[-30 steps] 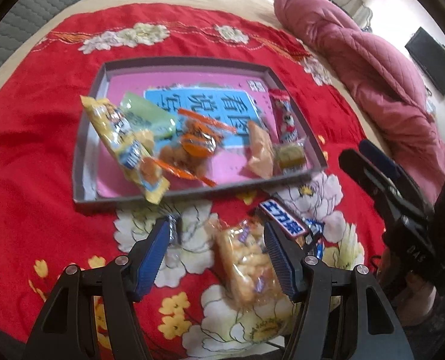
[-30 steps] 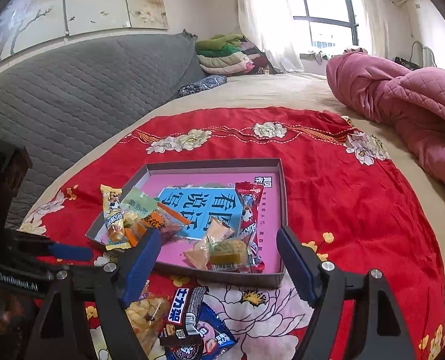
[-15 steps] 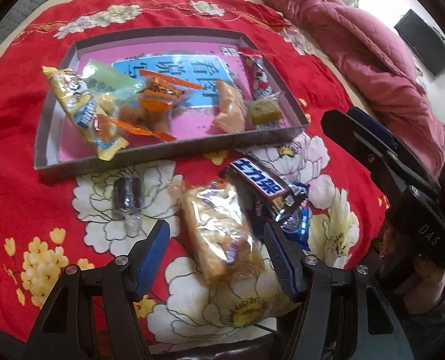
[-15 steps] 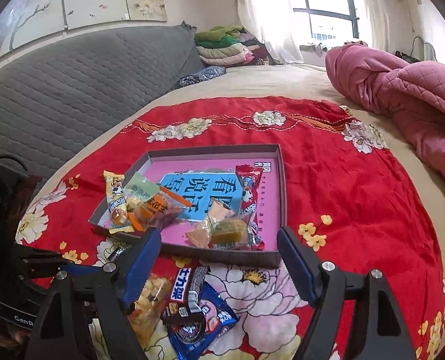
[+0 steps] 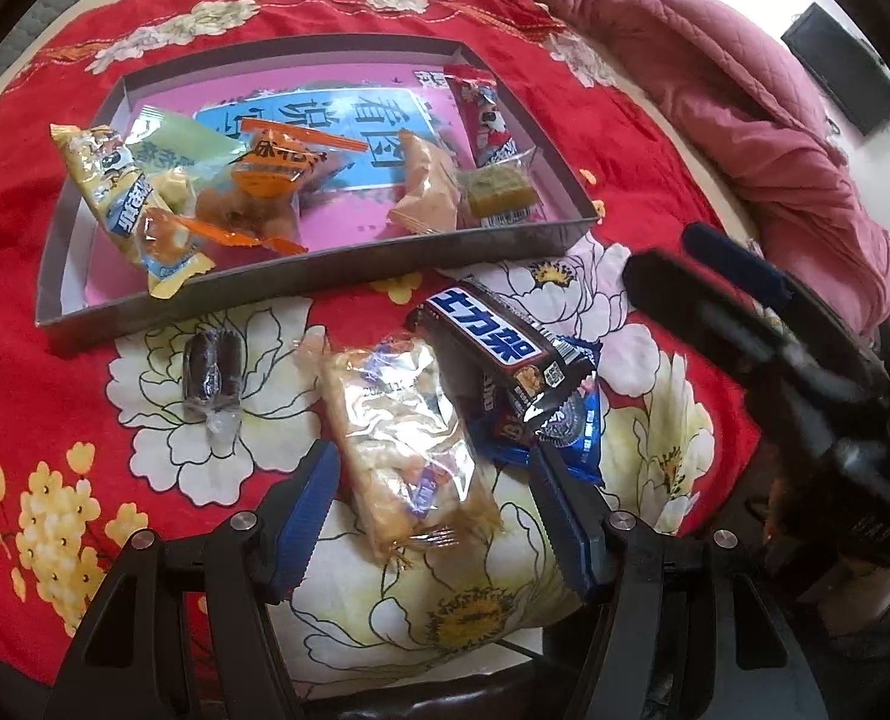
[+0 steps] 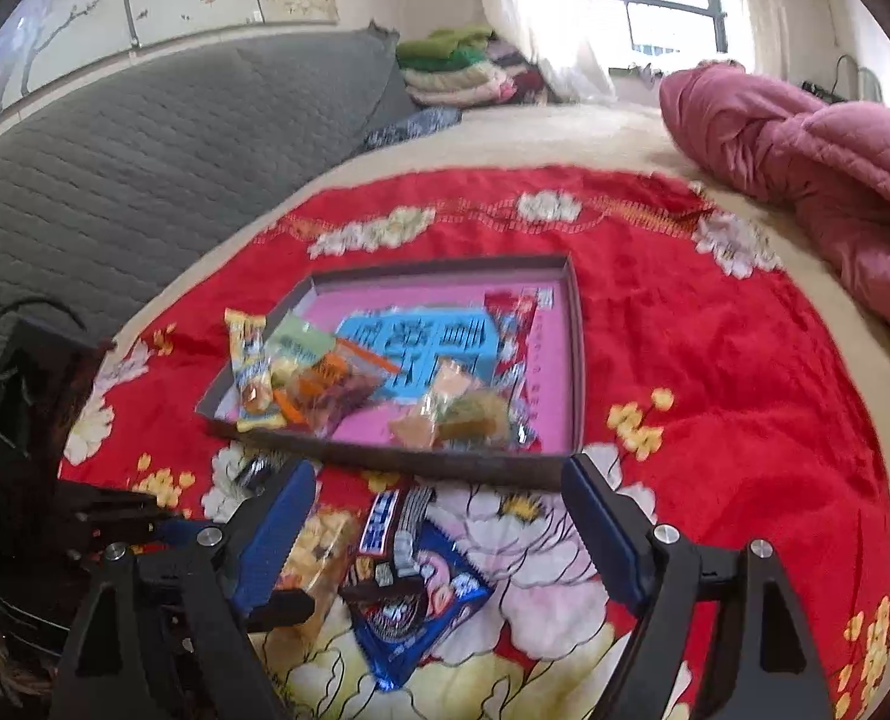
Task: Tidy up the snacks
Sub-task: 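Withdraw both tools from the tray toward the snacks on the bedspread, then grasp the cracker bag with left tool while right tool grasps the chocolate bar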
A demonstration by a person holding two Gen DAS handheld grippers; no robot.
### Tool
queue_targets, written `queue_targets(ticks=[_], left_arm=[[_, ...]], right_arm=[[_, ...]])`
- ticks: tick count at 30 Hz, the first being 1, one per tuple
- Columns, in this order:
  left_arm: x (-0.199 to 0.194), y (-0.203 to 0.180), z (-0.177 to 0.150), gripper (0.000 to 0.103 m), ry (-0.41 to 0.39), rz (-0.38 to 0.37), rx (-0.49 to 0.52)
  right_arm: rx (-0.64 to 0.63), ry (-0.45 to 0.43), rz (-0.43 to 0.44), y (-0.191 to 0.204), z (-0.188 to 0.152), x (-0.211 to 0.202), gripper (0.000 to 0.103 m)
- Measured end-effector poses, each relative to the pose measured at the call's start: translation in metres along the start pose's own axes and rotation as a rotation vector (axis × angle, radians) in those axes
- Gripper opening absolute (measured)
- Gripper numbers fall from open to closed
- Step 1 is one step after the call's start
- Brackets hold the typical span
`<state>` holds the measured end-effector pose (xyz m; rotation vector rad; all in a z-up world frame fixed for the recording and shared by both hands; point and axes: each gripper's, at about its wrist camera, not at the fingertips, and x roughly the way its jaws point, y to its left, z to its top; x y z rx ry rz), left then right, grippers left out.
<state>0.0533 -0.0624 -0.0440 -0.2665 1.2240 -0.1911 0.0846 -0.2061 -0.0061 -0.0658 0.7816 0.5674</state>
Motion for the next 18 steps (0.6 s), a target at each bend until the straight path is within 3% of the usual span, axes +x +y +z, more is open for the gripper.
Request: queue_targets(ticks=[4,18], left_arm=[[0.003,0.0,-0.001,0.067,0.006,0.017,-0.003],[0.013,-0.003,-0.004,0.067,0.025,0.036,0.002]], right_arm=[[-0.038,0.056,-0.005,0.007,-0.007,0.007,0.083],[-0.002,0.059,-0.035,-0.004,-0.009,0.006,0.084]])
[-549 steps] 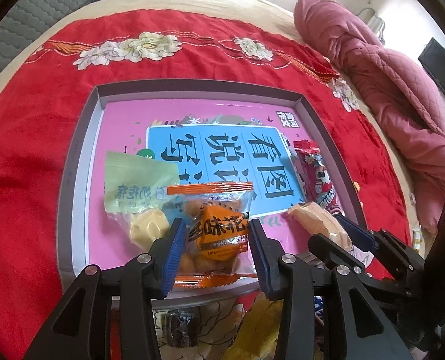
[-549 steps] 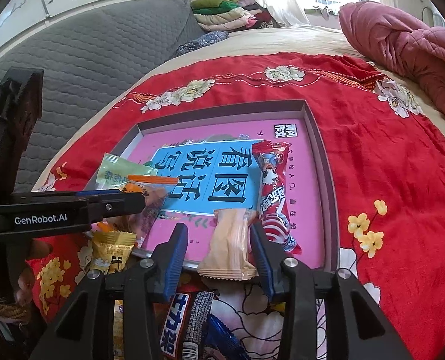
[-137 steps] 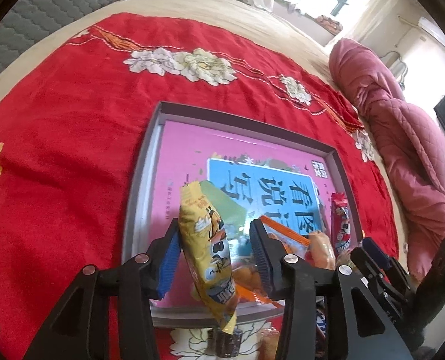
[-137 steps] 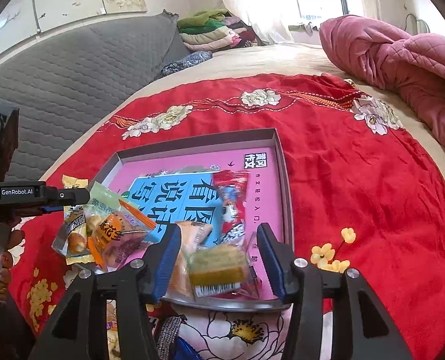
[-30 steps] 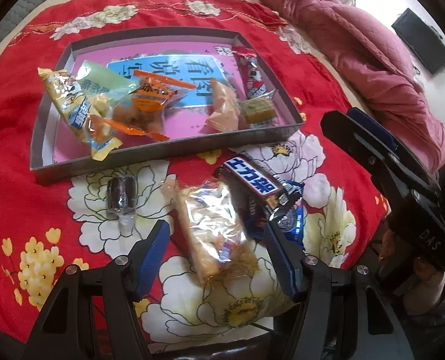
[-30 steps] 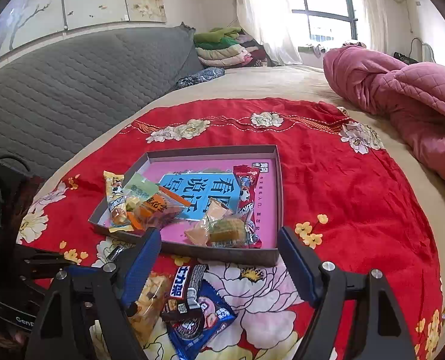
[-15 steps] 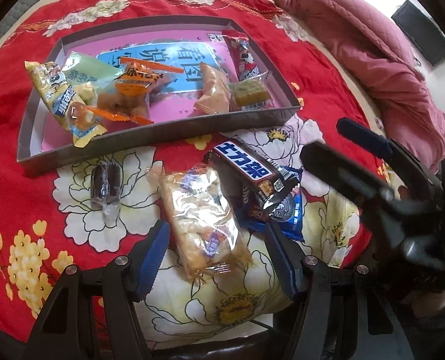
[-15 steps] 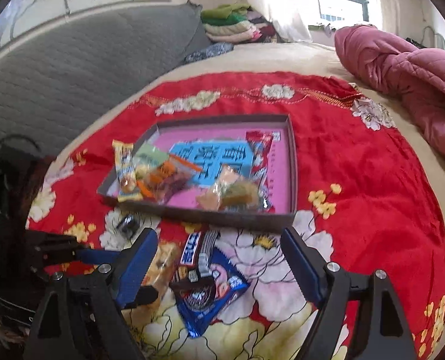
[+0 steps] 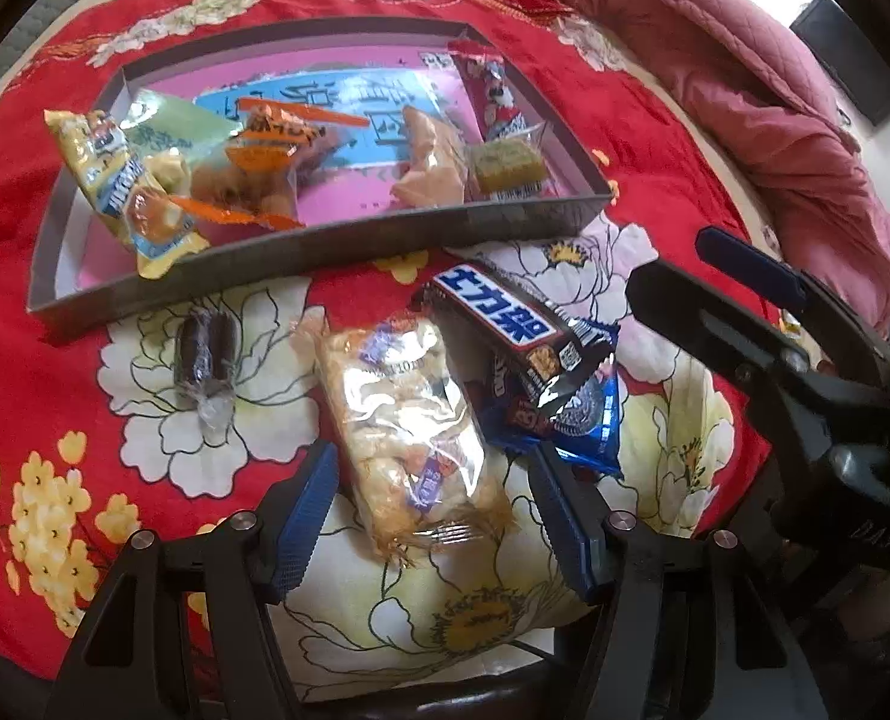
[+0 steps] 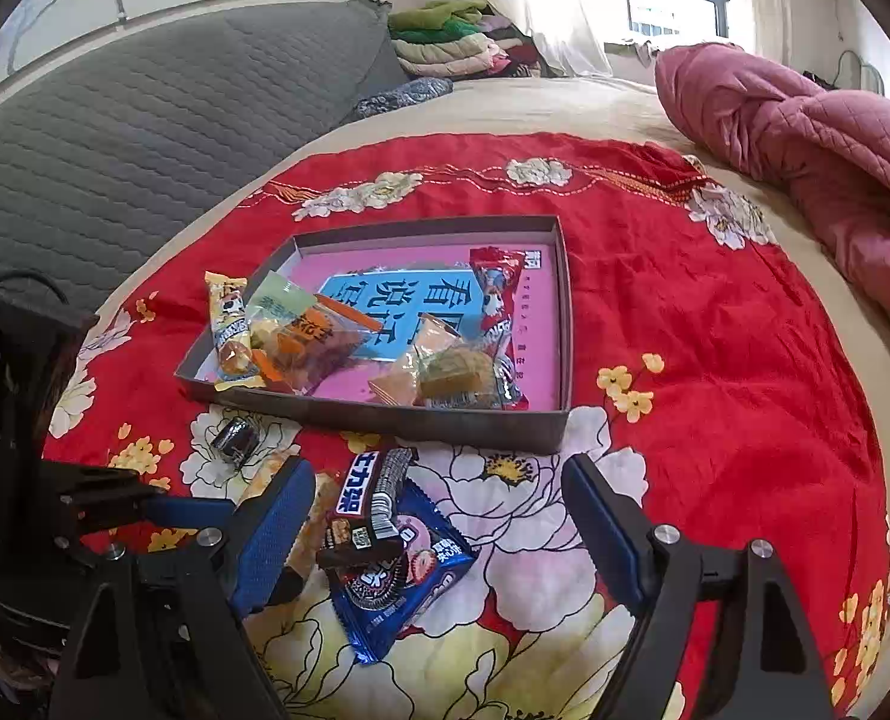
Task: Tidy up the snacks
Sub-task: 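Grasp the cracker bag with left tool while right tool grasps the chocolate bar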
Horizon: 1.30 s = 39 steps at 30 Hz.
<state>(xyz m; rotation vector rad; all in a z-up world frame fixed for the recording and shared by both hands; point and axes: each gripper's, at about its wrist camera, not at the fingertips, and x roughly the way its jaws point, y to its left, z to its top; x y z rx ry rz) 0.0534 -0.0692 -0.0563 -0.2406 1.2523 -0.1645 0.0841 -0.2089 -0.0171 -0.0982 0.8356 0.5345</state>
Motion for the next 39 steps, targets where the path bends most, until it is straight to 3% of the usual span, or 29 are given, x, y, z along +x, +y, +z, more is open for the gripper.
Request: queue_targets(ticks=[16,25,39], left_arm=[[0.009,0.016,-0.005,0.07,0.027,0.025,-0.051],[0.002,0.036,-0.005,0.07,0.004,0.05,-0.088],[-0.004,0.052,-0.004,0.069,-0.014,0.023,-0.129]], right_arm=[[-0.046,0.028,0.017,0.011,-0.004,0.009,0.084],[-0.065,0.044,0.018,0.015,-0.006,0.014,0.084],[-0.197,0.105,-0.041,0.036,-0.016,0.038,0.083]])
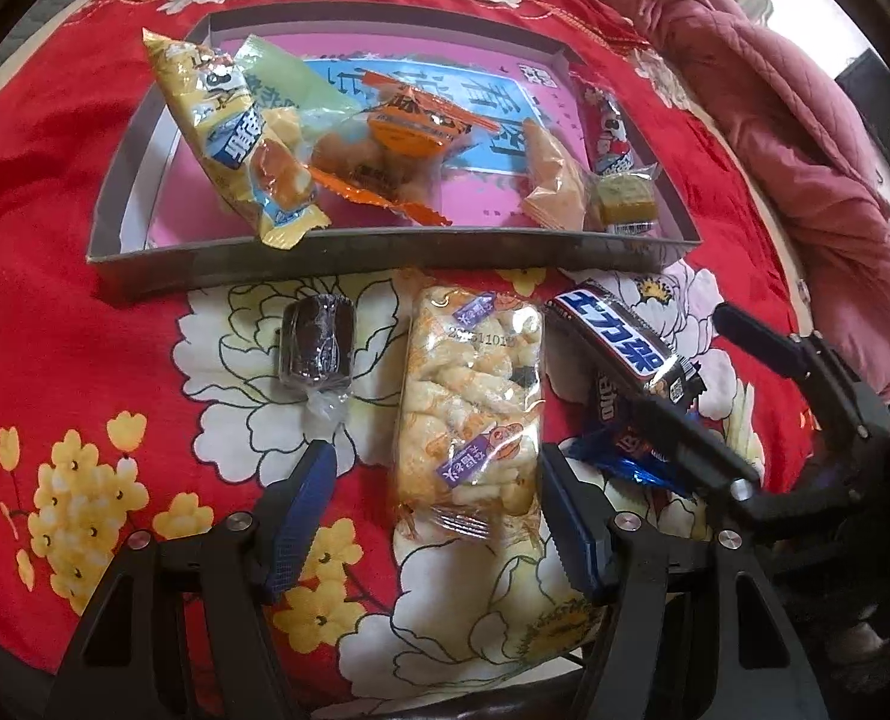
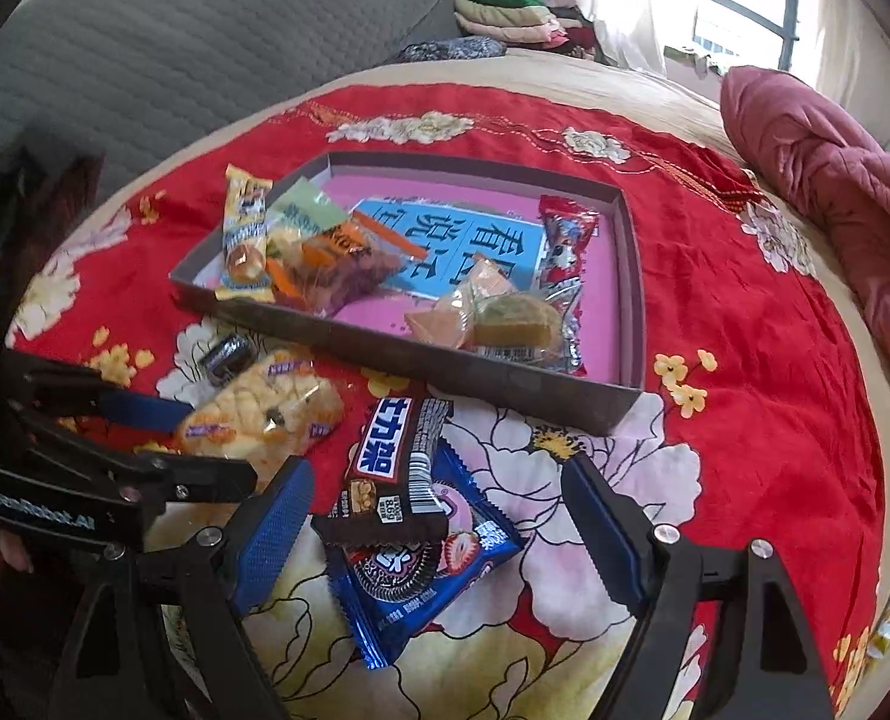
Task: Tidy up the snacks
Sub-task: 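Grasp the cracker bag with left tool while right tool grasps the chocolate bar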
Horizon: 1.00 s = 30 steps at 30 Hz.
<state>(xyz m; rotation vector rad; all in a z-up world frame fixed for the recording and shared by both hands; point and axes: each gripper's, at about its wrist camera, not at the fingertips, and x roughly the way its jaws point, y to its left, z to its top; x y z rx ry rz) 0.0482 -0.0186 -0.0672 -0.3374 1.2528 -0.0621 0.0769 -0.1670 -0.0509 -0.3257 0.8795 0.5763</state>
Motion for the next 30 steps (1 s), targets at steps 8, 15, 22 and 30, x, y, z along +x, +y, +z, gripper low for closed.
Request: queue_targets(ticks=[8,15,22,30], left_arm=[[0.001,0.002,0.001,0.069,0.001,-0.026,-0.014],[0.001,0.003,0.001,0.069,0.0,-0.033,-0.015],[0.002,-0.001,0.004,0.069,-0.008,-0.036,-0.009],[0.007,-0.005,0.005,0.069,0.0,-0.037,0.003]], right_arm=[[0.003,0.009,0.021,-0.002,0.001,0.008,0.078],[-0.025,0.022,0.016,0.002,0.001,0.015,0.07],[0.001,0.036,0.029,-0.006,0.004,0.025,0.063],[-0.034,0.034,0.066,-0.001,0.008,0.032,0.044]])
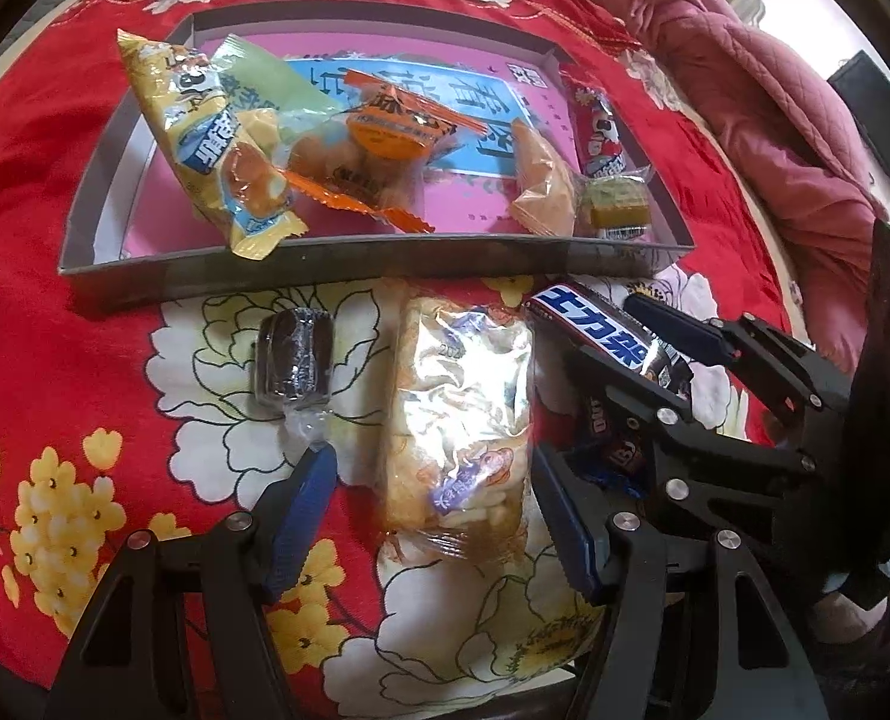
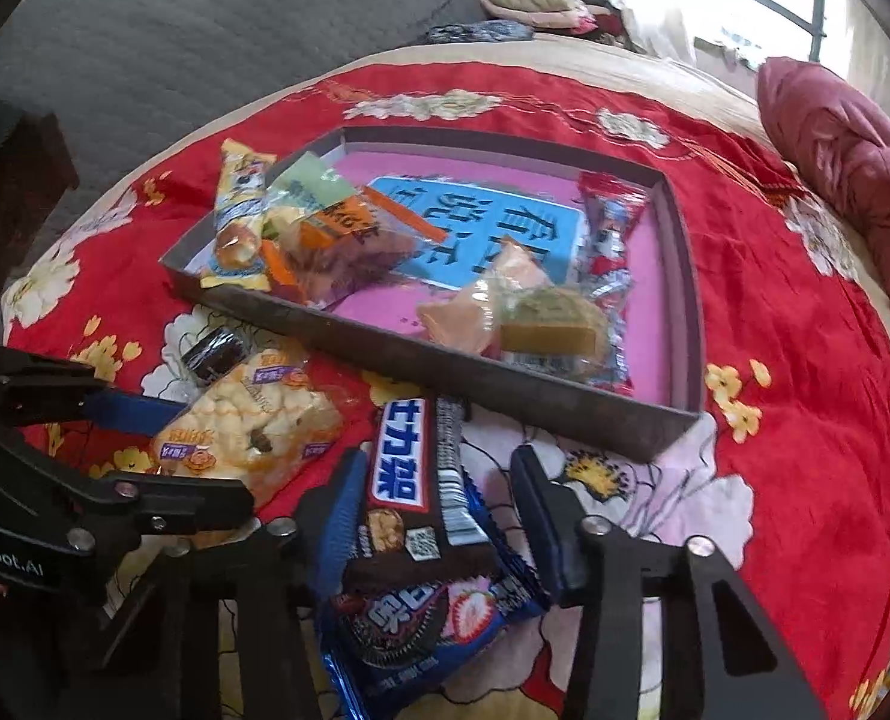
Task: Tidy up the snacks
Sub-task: 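Grasp the cracker bag with left tool while right tool grasps the chocolate bar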
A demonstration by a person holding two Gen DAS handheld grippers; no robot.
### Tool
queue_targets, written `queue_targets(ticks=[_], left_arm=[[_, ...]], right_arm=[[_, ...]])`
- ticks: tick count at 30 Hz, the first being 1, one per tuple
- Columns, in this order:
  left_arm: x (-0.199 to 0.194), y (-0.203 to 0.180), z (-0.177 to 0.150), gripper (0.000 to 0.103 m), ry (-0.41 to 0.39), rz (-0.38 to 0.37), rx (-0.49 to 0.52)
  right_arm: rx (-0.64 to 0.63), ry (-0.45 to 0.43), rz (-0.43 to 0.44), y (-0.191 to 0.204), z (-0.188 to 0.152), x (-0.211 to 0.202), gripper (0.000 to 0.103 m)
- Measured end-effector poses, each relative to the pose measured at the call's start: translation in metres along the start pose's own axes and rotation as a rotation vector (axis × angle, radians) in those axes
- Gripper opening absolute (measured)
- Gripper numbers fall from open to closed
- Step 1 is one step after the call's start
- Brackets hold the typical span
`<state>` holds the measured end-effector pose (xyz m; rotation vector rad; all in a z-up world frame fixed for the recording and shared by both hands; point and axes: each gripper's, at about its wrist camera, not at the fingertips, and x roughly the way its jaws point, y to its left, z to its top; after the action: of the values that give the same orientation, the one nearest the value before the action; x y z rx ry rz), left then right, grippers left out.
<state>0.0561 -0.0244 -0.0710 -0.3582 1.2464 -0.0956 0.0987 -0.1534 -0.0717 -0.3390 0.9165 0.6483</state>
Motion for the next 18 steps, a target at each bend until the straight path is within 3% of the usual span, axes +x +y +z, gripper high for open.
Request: queue_targets(ticks=[12,18], left_arm=[[0.006,-0.006,0.003,0.069,0.0,-0.003,0.008],[0.01,-0.013,0.005,0.066,-0.003,-0.001,0.025]], right_arm=[[0.03,-0.022,0.056,-0.006,0.002,-0.009,0.032],[0.025,0.0,0.066,-0.006,0.001,-0.007,0.031]])
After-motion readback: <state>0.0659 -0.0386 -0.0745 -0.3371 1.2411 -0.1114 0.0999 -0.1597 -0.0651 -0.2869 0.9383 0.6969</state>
